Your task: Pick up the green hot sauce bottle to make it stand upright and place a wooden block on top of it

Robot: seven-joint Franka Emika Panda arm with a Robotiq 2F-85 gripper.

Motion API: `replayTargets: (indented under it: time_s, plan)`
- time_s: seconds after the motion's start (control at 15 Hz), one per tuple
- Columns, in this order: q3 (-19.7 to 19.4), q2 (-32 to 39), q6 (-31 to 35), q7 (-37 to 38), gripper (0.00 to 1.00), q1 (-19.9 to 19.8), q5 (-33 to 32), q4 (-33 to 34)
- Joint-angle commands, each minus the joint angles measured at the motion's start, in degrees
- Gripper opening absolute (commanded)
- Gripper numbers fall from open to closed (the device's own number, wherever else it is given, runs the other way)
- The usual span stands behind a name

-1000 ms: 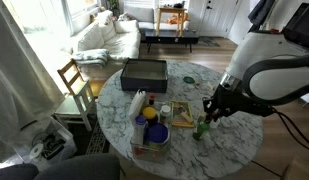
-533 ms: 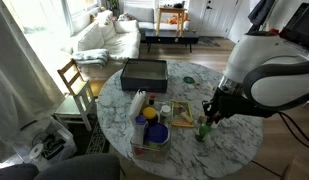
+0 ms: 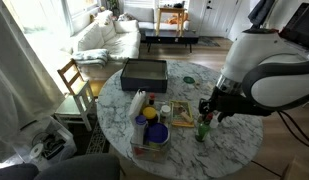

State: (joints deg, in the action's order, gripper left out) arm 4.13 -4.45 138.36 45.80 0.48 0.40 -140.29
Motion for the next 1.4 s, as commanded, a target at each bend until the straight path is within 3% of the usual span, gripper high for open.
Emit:
replayTargets:
  time_s: [0.0, 0.53, 1.13, 1.2, 1.33]
  plan:
    - [-1.39, -1.31, -2.29, -0.3, 0.98, -0.81, 1.27, 1.55]
    - [-5.04, 9.11, -3.22, -0.04, 1.0, -2.64, 8.39, 11.19]
    - [-8.15, 20.54, 1.92, -1.65, 1.0, -2.65, 8.52, 15.24]
    - [-8.35, 21.14, 2.97, -1.89, 0.98, -2.66, 8.67, 15.12]
    - [-8.87, 21.99, 6.18, -1.94, 0.81, -2.43, 8.21, 14.5]
